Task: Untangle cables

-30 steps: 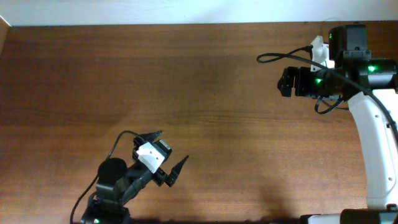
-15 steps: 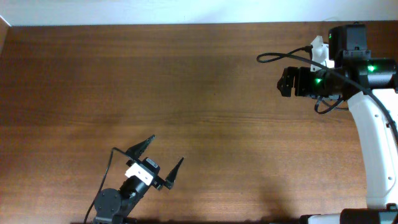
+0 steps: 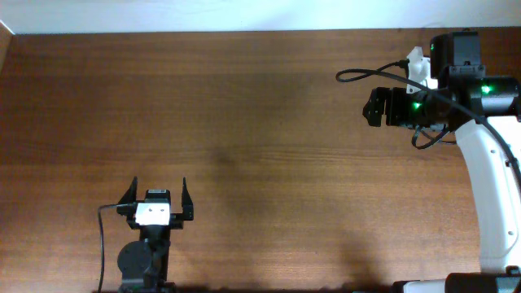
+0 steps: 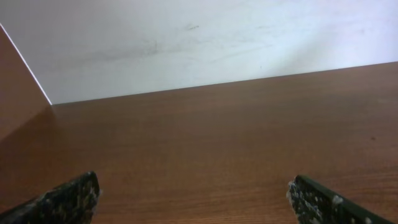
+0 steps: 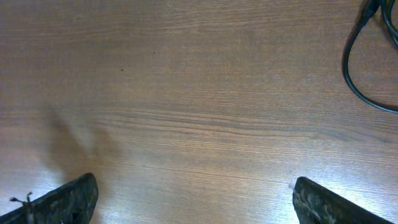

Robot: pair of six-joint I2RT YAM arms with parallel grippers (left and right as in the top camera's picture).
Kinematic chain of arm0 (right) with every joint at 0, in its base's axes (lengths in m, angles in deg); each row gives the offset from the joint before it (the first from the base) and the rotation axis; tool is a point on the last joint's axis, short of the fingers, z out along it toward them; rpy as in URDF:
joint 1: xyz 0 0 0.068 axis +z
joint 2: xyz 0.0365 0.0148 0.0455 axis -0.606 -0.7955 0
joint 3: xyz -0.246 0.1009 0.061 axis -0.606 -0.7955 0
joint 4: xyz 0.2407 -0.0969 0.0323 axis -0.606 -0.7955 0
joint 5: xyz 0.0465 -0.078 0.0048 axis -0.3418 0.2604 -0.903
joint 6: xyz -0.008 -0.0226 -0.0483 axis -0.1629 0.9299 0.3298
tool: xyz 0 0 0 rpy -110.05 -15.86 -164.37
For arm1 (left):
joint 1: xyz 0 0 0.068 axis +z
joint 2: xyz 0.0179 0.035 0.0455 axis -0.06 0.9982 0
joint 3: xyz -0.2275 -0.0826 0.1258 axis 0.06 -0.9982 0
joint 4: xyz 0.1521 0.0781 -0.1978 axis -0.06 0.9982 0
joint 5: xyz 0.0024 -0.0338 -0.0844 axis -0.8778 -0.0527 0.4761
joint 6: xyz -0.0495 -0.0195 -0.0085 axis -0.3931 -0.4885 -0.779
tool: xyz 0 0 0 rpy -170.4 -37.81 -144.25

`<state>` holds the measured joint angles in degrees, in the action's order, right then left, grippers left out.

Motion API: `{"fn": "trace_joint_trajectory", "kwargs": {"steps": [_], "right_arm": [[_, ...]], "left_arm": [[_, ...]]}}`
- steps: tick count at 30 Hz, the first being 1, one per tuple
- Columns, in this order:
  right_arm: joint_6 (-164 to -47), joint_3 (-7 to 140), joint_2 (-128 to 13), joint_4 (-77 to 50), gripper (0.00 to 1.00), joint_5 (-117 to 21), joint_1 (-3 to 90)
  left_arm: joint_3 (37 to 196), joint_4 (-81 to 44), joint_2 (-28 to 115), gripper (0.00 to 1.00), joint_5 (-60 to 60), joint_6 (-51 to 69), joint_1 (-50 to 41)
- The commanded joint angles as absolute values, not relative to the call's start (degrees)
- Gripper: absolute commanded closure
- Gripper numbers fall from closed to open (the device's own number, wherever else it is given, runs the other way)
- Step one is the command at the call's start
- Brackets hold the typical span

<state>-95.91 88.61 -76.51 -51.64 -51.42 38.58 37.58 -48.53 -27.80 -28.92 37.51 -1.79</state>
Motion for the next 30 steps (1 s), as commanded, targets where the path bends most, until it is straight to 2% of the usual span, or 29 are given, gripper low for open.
{"fn": "trace_joint_trajectory", "kwargs": {"steps": [1, 23, 25, 27, 30], "right_arm": [[-96.3, 88.7, -76.5, -51.7, 0.01, -51.7, 38.8], [-96.2, 88.7, -77.0, -51.7, 0.01, -51.5, 38.8], [-95.7, 88.7, -76.9, -51.5, 0.01, -45.1, 38.8], [-96.4, 88.5, -76.9, -50.5, 0.01, -45.0, 39.3], [-96.3, 82.9, -76.9, -41.7, 0.01, -44.9, 44.9]], "left_arm": [[37.4, -48.0, -28.2, 0.01, -28.1, 37.2, -1.5], [37.4, -48.3, -28.2, 0.01, -28.9, 37.3, -1.4], [37.4, -48.3, -28.2, 0.01, -28.9, 37.3, -1.4], [37.4, -48.3, -28.2, 0.01, -28.9, 37.3, -1.4], [37.4, -48.3, -28.2, 0.01, -28.9, 37.3, -1.4]]}}
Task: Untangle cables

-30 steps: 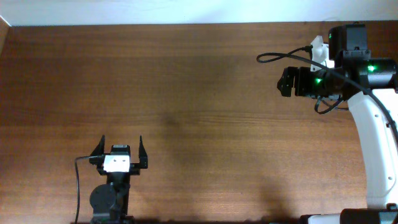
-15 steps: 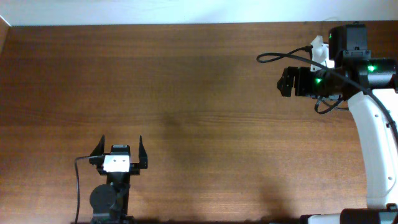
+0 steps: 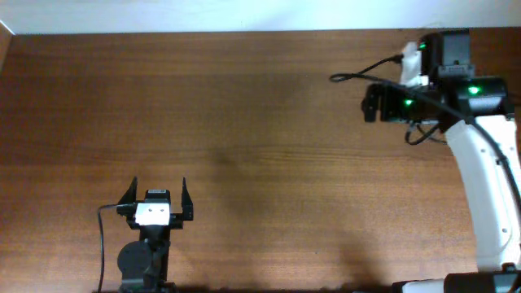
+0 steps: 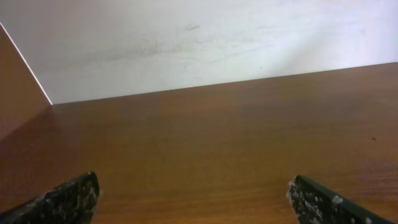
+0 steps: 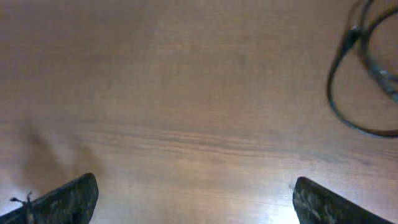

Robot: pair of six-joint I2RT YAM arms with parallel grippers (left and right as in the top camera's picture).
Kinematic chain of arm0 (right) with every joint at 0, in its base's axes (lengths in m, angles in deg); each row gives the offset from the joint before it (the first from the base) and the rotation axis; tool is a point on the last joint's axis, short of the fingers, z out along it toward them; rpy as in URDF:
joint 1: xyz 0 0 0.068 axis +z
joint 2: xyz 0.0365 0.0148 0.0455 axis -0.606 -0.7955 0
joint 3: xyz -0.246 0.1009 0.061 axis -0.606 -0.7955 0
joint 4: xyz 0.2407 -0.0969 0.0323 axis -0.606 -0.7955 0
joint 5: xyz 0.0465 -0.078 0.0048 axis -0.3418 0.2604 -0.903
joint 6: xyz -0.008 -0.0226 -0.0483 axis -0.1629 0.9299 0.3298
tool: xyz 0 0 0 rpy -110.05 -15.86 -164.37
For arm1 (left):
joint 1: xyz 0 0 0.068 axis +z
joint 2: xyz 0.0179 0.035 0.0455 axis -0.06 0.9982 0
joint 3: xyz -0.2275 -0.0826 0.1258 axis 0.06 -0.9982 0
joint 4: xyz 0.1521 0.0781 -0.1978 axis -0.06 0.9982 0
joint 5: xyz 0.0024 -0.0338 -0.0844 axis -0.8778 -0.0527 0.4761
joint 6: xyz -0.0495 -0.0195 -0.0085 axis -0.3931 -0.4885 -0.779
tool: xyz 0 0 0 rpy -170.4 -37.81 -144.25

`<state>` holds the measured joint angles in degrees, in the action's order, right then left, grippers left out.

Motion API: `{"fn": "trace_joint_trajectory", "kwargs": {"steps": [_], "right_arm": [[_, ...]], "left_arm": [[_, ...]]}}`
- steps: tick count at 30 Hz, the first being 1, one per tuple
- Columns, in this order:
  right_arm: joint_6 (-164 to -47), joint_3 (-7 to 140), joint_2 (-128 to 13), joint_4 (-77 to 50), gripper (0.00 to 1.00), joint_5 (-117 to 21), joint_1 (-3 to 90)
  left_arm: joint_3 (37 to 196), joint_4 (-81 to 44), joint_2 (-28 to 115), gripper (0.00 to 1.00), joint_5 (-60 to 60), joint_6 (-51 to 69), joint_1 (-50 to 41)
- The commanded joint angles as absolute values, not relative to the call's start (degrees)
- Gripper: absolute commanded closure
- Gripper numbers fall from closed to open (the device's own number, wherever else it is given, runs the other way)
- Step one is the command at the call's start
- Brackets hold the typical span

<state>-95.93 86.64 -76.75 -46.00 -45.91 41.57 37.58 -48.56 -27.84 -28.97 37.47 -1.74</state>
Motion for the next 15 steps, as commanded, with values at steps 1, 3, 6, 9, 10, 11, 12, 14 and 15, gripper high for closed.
{"fn": "trace_joint_trajectory", "kwargs": {"steps": [1, 3, 6, 9, 10, 11, 12, 14, 15], "right_arm": [[-96.3, 79.3, -76.9, -37.3, 0.01, -43.4, 47.3], [-96.3, 73.7, -76.7, -34.0, 0.01, -39.1, 49.6], [-96.4, 66.0, -75.1, -23.1, 0.01, -37.2, 50.1], [-96.3, 59.2, -71.9, -15.9, 0.01, -37.2, 50.1], [-96.3, 56.2, -70.4, -12.6, 0.01, -37.2, 50.1], [-96.3, 51.7, -68.0, -8.1, 0.01, -37.2, 50.1], [-96.3, 47.4, -65.5, -4.3, 0.01, -37.2, 50.0], [-96.3, 37.9, -59.7, 5.6, 0.01, -37.2, 50.0], [-96.3, 34.2, -57.5, 9.6, 0.01, -37.2, 50.0]], "left_arm": [[37.4, -48.3, -28.2, 0.01, -28.9, 37.3, -1.4], [37.4, -48.3, -28.2, 0.01, -28.9, 37.3, -1.4], [37.4, -48.3, -28.2, 0.01, -28.9, 37.3, -1.4], [37.4, -48.3, -28.2, 0.01, -28.9, 37.3, -1.4], [37.4, -48.3, -28.2, 0.01, -28.9, 37.3, -1.4], [37.4, -48.3, -28.2, 0.01, -28.9, 37.3, -1.4], [37.4, -48.3, -28.2, 0.01, -28.9, 37.3, -1.4], [37.4, -48.3, -28.2, 0.01, -28.9, 37.3, -1.4], [37.4, -48.3, -28.2, 0.01, -28.9, 37.3, -1.4]]}}
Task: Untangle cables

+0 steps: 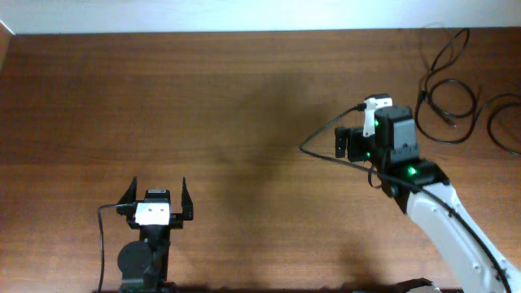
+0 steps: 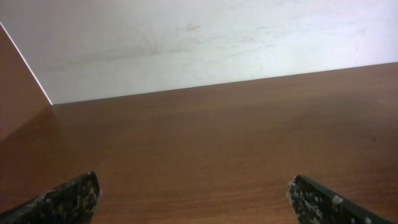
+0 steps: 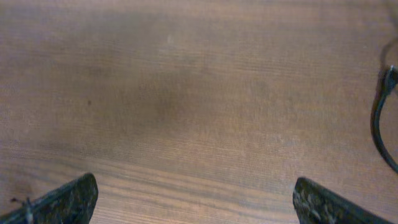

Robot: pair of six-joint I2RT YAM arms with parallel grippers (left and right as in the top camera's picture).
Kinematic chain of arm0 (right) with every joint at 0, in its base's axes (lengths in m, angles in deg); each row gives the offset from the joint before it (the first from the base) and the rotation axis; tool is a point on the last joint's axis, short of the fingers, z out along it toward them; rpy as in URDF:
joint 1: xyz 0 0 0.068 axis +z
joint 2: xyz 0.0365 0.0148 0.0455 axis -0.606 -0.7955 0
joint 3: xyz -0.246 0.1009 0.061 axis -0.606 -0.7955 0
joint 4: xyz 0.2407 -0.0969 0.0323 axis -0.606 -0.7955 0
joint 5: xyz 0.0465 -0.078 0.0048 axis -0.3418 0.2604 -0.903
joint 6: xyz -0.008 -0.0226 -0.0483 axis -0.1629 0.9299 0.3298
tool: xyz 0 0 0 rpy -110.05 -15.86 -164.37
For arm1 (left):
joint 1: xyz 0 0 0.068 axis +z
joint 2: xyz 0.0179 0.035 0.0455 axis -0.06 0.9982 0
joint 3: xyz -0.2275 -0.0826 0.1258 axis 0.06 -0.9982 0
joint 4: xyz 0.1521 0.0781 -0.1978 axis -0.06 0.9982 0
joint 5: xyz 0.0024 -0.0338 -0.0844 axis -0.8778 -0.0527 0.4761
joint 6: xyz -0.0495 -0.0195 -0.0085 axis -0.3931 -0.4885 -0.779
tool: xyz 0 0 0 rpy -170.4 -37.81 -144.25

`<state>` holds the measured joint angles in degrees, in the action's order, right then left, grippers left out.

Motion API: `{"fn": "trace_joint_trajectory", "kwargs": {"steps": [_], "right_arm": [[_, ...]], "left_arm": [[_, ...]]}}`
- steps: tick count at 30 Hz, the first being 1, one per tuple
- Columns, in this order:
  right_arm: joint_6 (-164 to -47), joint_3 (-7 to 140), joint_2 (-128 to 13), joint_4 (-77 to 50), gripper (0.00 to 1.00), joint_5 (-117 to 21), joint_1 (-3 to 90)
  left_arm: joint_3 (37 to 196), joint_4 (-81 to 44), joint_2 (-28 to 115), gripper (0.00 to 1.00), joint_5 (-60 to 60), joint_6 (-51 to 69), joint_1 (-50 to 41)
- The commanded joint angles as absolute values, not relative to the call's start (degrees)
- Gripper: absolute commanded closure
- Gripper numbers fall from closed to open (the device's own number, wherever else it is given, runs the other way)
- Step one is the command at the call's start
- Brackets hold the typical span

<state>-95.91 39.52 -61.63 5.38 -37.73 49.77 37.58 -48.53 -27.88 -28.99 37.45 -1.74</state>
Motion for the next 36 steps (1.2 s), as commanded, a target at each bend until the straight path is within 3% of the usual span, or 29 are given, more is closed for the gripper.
{"fn": "trace_joint_trajectory", "kwargs": {"steps": [1, 16, 26, 36], "right_arm": [[-96.3, 30.2, -54.9, 13.3, 0.01, -37.2, 50.0], [-96.4, -5.2, -25.0, 47.7, 0.01, -37.2, 50.0], [-96.3, -6.6, -19.2, 45.9, 0.01, -37.2, 50.0], [-96.3, -6.6, 2.3, 22.6, 0.01, -37.2, 50.0]], "left_arm": [[37.4, -48.3, -28.2, 0.01, -28.9, 37.3, -1.4], [37.4, -48.3, -28.2, 0.01, -28.9, 37.3, -1.4], [37.4, -48.3, -28.2, 0.01, -28.9, 37.3, -1.4], [37.4, -48.3, -28.2, 0.01, -28.9, 37.3, -1.4]]}}
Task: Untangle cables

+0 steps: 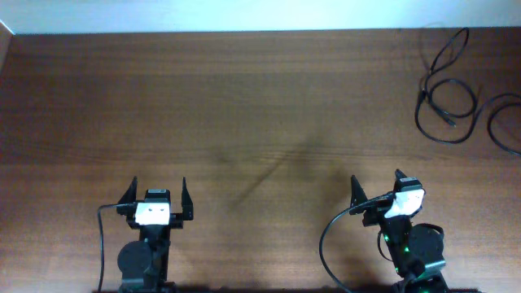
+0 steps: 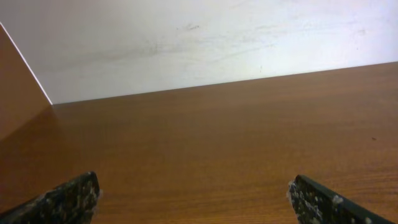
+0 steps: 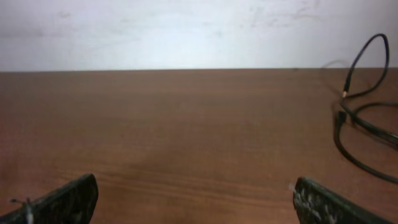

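Note:
Two black cables lie in loose loops at the table's back right: one cable (image 1: pixel 420 96) with a long tail toward the wall, and a second cable (image 1: pixel 490 124) at the right edge. The right wrist view shows the cables (image 3: pixel 341 118) far off at its right side. Near the front edge on the right, my right gripper (image 1: pixel 376 189) (image 3: pixel 196 202) is open and holds nothing. My left gripper (image 1: pixel 155 195) (image 2: pixel 193 199) is open and empty at the front left. Both are far from the cables.
The brown wooden table (image 1: pixel 260 98) meets a white wall (image 2: pixel 186 43) along its back edge. Each arm's own black lead curls beside its base at the front.
My right arm has moved from the middle right of the table back to the front edge, and its camera now faces the back wall. The cables and the left arm have not moved.
My right gripper was open over the back right corner, covering the cables, and stayed there a second later. Then it stood over the middle right, with the cables showing as loose loops. Now it sits at the front edge. The left arm has not moved.

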Robot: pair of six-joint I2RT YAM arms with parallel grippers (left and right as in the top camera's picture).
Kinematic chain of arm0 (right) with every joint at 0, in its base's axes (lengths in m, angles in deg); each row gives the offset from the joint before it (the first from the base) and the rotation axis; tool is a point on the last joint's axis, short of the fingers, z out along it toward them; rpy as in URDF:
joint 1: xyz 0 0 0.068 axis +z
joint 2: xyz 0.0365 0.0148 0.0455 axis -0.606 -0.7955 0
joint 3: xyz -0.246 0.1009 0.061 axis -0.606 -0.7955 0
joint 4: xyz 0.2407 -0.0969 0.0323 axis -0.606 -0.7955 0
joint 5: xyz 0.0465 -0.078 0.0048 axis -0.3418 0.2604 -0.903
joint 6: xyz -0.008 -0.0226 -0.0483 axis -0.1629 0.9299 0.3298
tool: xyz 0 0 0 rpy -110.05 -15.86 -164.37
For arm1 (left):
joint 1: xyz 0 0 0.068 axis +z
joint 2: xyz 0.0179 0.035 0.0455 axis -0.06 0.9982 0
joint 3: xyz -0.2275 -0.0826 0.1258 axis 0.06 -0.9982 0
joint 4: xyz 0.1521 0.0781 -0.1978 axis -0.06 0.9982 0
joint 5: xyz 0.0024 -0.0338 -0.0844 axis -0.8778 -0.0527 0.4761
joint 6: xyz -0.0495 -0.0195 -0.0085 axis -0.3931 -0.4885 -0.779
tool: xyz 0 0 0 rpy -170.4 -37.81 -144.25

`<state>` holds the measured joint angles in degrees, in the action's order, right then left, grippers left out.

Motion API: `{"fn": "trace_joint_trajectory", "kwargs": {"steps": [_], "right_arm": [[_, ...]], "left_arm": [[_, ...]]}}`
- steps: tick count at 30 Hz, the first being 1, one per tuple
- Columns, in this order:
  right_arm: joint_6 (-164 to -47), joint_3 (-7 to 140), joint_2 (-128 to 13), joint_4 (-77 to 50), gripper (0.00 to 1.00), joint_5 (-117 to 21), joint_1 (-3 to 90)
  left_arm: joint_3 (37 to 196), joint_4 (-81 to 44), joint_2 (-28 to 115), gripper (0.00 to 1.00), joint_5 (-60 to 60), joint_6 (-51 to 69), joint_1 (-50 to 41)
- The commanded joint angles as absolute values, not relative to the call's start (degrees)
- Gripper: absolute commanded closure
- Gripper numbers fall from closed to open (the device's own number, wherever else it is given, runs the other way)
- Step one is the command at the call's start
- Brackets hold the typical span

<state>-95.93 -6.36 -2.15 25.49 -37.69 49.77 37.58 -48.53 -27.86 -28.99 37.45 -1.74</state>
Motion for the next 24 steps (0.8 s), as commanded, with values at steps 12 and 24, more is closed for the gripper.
{"fn": "trace_joint_trajectory", "kwargs": {"steps": [12, 24], "right_arm": [[-96.3, -6.6, 13.2, 14.5, 0.01, -37.2, 50.0], [-96.3, -6.6, 13.2, 14.6, 0.01, -37.3, 48.9]], "left_arm": [[37.4, -48.3, -28.2, 0.01, -28.9, 37.3, -1.4], [37.4, -48.3, -28.2, 0.01, -28.9, 37.3, -1.4]]}}
